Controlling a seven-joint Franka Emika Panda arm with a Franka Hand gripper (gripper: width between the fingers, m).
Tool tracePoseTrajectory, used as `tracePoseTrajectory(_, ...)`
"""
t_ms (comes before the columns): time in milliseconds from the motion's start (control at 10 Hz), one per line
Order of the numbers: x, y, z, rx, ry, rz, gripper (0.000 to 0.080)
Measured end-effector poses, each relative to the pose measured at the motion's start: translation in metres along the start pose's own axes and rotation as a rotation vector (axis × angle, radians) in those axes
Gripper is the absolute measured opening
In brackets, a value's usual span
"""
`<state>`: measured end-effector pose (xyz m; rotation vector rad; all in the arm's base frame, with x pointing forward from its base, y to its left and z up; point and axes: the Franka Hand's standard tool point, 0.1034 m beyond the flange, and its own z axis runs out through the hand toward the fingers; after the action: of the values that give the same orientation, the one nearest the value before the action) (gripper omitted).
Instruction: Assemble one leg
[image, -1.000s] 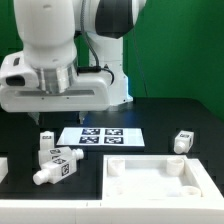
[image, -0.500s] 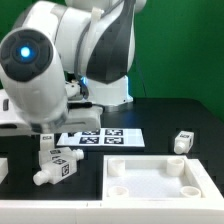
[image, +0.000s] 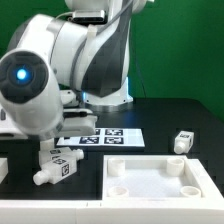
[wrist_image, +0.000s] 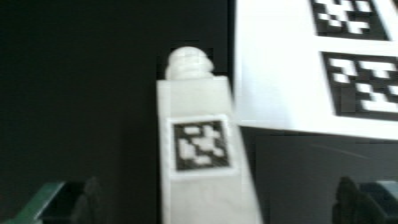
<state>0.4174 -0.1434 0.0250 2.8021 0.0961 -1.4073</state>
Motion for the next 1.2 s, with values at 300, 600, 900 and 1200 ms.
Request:
tracePoseTrajectory(300, 0.001, -0.004, 0.024, 0.004, -0.036, 0.040, 0.0649)
tracePoseTrajectory(600, 0.001, -0.004, 0.025, 0.004, -0.039, 0.047, 0.0527)
tracePoseTrajectory(900, 0.001, -0.004, 0.025, 0.004, -0.039, 0.047, 0.0283)
tracePoseTrajectory(1200, -0.025, -0.037, -0.027, 0.010, -0.022, 0.001, 0.0283)
